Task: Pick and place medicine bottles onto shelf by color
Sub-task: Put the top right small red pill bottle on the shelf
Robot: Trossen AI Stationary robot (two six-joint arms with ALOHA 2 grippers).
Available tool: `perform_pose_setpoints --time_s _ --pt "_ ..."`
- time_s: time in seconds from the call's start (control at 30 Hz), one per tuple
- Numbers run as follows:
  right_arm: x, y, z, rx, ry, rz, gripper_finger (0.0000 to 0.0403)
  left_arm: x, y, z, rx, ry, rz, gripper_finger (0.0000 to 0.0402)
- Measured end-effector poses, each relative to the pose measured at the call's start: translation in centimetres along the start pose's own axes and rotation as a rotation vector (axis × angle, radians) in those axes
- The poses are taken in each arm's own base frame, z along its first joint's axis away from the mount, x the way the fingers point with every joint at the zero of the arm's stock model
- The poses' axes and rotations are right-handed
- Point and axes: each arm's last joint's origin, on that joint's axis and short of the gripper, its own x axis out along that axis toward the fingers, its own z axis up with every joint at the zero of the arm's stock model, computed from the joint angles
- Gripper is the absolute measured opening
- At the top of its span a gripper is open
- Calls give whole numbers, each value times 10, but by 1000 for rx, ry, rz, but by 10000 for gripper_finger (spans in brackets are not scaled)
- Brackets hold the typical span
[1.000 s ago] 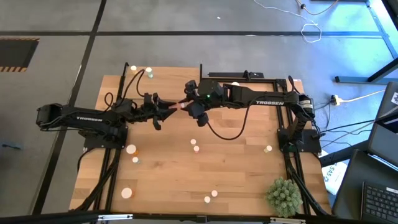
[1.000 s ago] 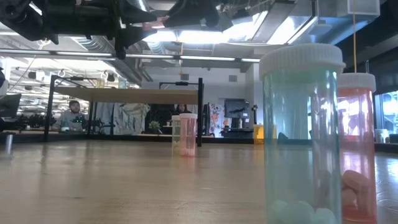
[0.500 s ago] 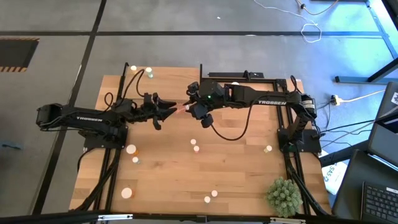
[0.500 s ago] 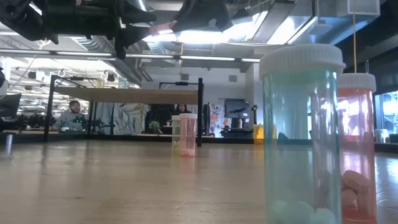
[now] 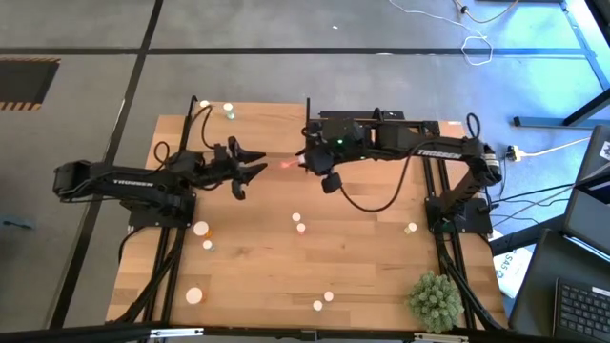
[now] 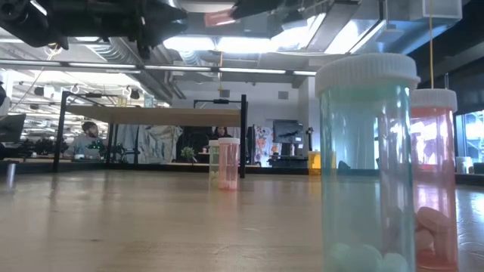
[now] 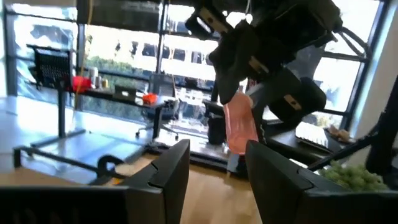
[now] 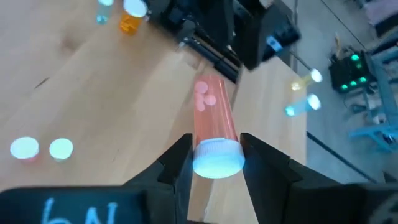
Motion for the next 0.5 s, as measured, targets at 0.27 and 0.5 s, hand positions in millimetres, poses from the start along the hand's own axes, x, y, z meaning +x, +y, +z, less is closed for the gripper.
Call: perform_pose_setpoints --time_s 0.27,0.5 --pt "-19 -3 -3 127 78 -82 125 -10 2 9 21 13 55 151" --pt "-31 -3 -5 174 97 -74 125 -1 -2 35 67 265 141 151"
